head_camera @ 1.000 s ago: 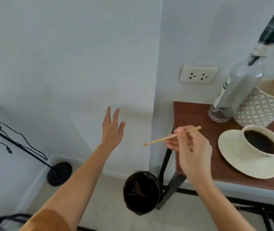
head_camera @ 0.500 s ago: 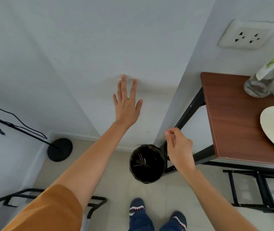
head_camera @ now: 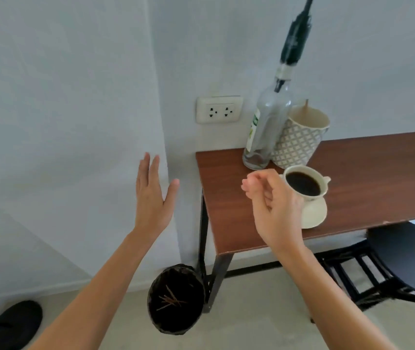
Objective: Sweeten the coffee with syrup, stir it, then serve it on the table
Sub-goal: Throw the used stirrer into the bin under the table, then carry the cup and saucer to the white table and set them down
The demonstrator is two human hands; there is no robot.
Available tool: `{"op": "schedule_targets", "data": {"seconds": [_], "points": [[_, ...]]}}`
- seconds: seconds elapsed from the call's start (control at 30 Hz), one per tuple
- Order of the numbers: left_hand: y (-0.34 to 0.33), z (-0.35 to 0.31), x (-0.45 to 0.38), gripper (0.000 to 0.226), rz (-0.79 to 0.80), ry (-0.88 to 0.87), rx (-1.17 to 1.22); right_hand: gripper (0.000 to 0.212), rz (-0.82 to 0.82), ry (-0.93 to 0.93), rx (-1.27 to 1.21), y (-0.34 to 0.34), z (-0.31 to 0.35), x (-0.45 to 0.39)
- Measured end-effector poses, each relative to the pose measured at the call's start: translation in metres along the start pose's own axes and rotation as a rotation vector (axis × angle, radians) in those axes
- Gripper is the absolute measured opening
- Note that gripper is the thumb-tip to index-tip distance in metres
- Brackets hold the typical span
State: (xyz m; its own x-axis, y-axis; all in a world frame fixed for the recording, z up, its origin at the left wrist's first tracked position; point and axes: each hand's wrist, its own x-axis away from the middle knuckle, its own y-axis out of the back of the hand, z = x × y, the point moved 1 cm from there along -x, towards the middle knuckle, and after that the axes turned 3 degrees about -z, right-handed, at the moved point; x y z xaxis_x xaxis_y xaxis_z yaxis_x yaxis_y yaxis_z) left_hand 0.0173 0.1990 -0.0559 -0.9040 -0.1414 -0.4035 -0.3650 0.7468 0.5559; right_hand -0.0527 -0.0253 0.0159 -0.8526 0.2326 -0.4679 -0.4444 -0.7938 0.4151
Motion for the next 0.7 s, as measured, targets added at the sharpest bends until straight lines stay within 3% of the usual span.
{"op": "schedule_targets", "data": {"seconds": [0.13,0.27,0.43,0.57,0.7], "points": [[-0.043,-0.085,0.018,0.071,0.108,-0.01,0.148,0.015,-0.112,-0.013,-0.014,0.072,-0.033,-0.03],[-0.096,-0.14,0.042,0.09,0.255,-0.009,0.208,0.016,-0.104,-0.046,0.053,0.118,-0.082,-0.056],[-0.145,-0.168,0.054,0.106,0.344,0.134,0.284,0.024,0.125,-0.173,0.078,0.132,-0.14,-0.08],[-0.164,-0.18,0.056,0.08,0.279,0.111,0.33,0.023,0.316,-0.328,-0.039,0.126,-0.161,-0.09],[-0.173,-0.177,0.059,0.087,0.214,0.107,0.371,0.029,0.427,-0.311,-0.01,0.121,-0.167,-0.093]]}}
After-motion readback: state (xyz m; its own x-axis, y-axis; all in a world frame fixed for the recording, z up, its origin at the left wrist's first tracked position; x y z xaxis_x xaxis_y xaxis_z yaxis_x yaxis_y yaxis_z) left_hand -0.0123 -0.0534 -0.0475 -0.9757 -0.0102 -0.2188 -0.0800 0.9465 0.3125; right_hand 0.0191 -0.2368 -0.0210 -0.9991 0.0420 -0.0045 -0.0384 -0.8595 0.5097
